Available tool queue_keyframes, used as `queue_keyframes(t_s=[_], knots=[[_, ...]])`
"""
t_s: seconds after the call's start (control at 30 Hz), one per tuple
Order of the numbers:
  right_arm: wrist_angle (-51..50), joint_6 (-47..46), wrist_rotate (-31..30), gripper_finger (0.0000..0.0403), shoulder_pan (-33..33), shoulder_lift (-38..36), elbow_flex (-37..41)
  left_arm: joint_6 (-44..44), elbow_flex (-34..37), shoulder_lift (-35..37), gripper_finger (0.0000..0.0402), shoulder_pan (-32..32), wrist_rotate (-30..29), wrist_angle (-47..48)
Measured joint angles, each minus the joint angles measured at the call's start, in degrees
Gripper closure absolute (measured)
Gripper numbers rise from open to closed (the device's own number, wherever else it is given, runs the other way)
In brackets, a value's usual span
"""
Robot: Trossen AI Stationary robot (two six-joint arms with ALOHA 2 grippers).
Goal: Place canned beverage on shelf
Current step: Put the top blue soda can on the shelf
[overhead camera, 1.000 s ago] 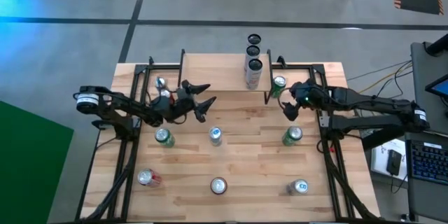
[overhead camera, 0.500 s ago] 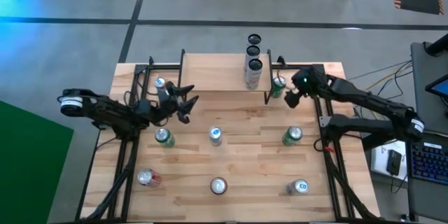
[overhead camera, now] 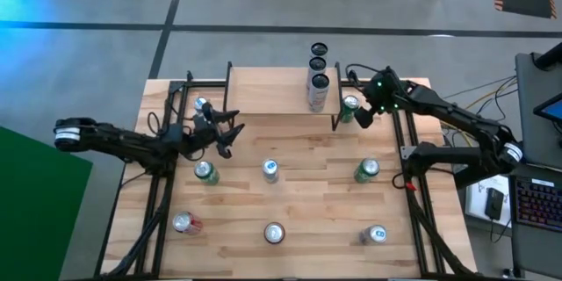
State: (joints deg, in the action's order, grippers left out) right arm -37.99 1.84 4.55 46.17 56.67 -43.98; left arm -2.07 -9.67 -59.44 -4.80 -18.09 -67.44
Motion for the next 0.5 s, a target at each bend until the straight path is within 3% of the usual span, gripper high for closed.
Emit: queue_keyframes(t_s=[0.13, 0.3, 0.4, 0.5], knots=[[-3.79, -4.22, -0.05, 0.0076, -0.56, -2.66, 0.58, -2.11, -0.03, 6.57, 0.0184, 4.61, -4.47, 9.22], [-0.47, -8.02, -0.03, 0.0076, -4.61, -11.09, 3.87, -4.04, -1.66, 11.93, 0.0184, 14.29, -19.61, 22.06], [4.71, -9.48, -0.05, 0.0076, -7.7, -16.58, 6.99, -1.32, -6.03, 10.91, 0.0184, 20.01, -28.91, 31.43], [12.34, -11.09, 0.02, 0.0076, -10.64, -19.7, 10.96, 4.25, -10.52, 5.47, 0.0184, 23.16, -37.15, 38.91]])
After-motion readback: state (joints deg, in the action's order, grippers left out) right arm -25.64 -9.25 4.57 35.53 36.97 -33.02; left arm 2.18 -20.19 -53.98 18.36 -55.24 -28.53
